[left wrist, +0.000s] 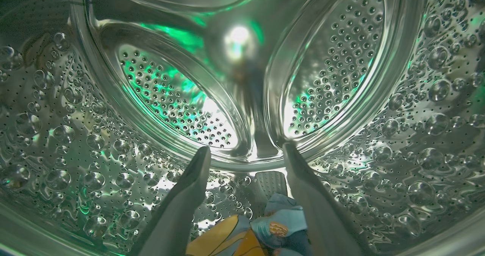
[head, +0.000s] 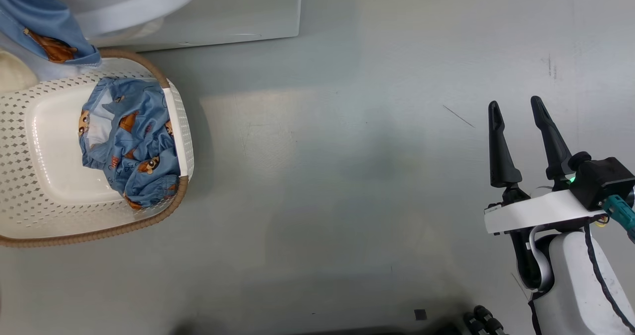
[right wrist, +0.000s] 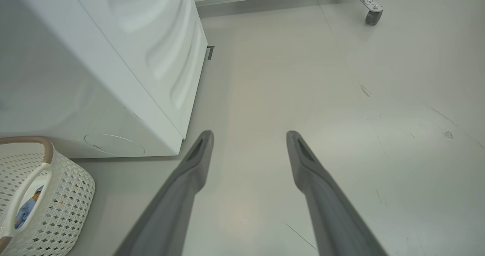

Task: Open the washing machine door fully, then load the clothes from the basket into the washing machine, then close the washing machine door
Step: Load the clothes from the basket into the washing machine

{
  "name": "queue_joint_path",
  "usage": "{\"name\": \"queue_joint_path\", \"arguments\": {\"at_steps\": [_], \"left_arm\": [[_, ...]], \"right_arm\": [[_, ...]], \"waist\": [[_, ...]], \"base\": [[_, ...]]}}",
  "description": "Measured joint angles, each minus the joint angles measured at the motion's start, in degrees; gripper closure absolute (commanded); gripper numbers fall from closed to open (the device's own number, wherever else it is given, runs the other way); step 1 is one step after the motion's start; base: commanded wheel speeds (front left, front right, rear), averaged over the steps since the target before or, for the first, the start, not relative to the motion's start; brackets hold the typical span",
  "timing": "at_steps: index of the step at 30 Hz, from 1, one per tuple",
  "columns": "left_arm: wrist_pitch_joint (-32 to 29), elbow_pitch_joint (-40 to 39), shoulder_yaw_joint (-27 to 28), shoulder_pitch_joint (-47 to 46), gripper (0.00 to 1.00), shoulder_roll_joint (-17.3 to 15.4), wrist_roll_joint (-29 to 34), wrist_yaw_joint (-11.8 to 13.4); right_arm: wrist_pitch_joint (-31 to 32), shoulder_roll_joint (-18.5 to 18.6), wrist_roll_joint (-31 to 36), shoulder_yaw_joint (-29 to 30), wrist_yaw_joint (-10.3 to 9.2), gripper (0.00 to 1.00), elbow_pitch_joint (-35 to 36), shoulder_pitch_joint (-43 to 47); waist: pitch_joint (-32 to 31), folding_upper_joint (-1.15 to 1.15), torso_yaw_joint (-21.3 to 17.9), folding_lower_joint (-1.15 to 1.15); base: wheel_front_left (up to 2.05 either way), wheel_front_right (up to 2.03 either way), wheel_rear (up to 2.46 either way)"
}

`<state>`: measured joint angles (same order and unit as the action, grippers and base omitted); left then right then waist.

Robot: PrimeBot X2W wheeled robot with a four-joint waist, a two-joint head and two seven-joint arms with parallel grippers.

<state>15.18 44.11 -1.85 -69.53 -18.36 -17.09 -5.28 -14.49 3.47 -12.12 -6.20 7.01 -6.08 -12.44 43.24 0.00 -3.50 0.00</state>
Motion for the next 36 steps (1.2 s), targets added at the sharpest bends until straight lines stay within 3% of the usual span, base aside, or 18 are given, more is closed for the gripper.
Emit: {"name": "queue_joint_path", "arguments": {"at_steps": [20, 36], "left_arm": [[0.0, -2.5, 2.5, 5.7, 0.0, 1.7, -2.6, -1.1], [0.0, -12.1, 5.4, 17.3, 0.0, 4.2, -3.1, -1.3]], "right_arm": [[0.0, 0.1, -0.4, 0.8, 0.0, 0.0, -0.6, -0.1], [0.0, 0.1, -0.6, 1.6, 0.0, 0.0, -0.5, -0.1]], "waist": [[-2.8, 0.0, 1.2, 0.0], [-3.0, 0.0, 1.9, 0.0]], "base": [[0.0, 0.0, 0.0], [0.0, 0.0, 0.0]]}}
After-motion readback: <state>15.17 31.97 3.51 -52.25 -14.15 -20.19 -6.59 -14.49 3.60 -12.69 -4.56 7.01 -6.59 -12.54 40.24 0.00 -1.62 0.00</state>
